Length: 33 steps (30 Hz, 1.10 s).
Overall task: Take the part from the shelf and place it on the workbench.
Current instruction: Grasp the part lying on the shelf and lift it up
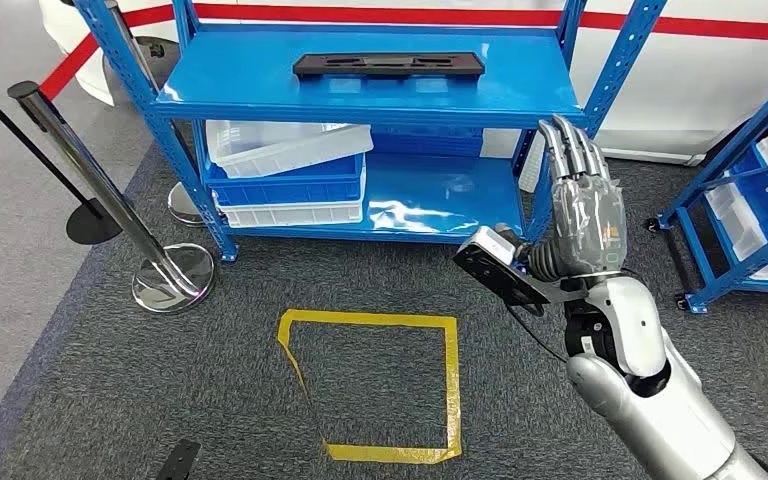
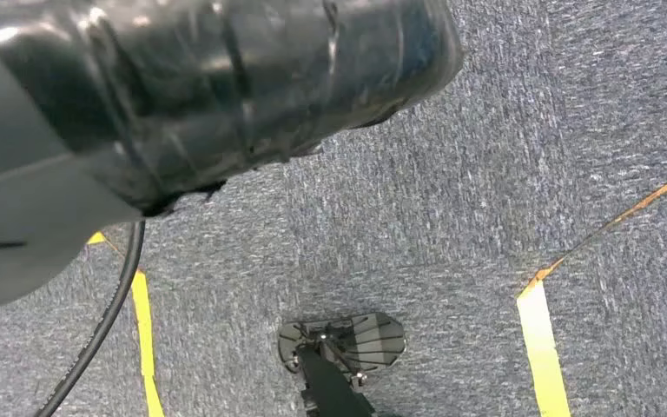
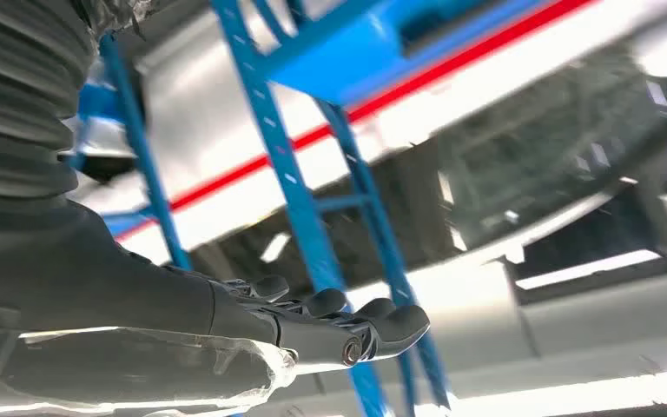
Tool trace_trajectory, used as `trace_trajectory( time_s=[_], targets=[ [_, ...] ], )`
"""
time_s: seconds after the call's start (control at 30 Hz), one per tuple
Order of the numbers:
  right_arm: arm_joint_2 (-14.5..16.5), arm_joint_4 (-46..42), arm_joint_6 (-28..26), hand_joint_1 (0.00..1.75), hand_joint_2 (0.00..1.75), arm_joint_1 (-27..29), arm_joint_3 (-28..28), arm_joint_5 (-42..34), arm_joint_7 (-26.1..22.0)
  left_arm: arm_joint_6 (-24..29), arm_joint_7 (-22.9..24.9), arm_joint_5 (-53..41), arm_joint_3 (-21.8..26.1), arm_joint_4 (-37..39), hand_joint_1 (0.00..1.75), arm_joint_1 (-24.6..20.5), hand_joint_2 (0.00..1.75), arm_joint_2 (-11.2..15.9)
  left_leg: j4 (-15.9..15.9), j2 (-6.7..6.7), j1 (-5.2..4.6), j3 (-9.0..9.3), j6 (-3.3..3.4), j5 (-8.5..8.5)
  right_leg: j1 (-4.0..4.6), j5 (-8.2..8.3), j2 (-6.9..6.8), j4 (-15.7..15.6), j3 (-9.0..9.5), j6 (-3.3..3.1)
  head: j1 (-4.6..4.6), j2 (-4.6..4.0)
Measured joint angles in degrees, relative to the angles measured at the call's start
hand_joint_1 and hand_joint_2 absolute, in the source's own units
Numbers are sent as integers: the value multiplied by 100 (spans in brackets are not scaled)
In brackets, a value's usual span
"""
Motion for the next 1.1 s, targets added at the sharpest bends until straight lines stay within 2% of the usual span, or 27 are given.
trace_trajectory(
  time_s=[0.03, 0.17, 0.4, 0.57, 0.8, 1.1],
  targets=[
    [1, -33, 34, 0, 175, -47, 34, 16, -7, 0, 0, 0, -5, 0, 0, -2, 0, 0, 0, 0, 0, 0, 0, 0, 0, 0, 0, 0, 0, 0, 0, 0],
    [9, -194, 269, 0, 0, -361, 289, 117, -25, -43, 2, -1, -26, 0, 0, -11, 0, 0, -1, -1, 2, -3, 0, 0, 1, 0, -1, 0, 0, 0, 1, 0],
    [127, -267, 1127, 0, 0, -1164, 921, -258, 17, -294, 45, 19, -46, 0, 0, -49, 0, 3, -1, -2, 2, -7, -1, 1, 3, 0, -1, 1, -5, 0, 1, 0],
    [203, -263, 1311, 0, 0, -1452, 1201, -510, 44, -334, 43, 32, -81, 0, 0, -52, 0, 8, 0, -4, 1, -11, -1, 1, 7, 0, -1, 1, -6, 0, 0, 0],
    [360, -133, 1832, 0, 0, -1805, 1731, -919, 50, -419, -40, 8, -131, 0, 0, -96, 0, 22, -1, -5, 1, -15, -1, 1, 7, 0, -2, 0, -10, 0, 0, 0],
    [562, 172, 2040, 0, 0, -2028, 2243, -1083, 11, -476, 7, 73, -170, 0, 0, -124, 0, 22, 0, -5, 2, -15, -1, 1, 9, 0, -2, 1, -11, 0, 1, 0]
  ],
)
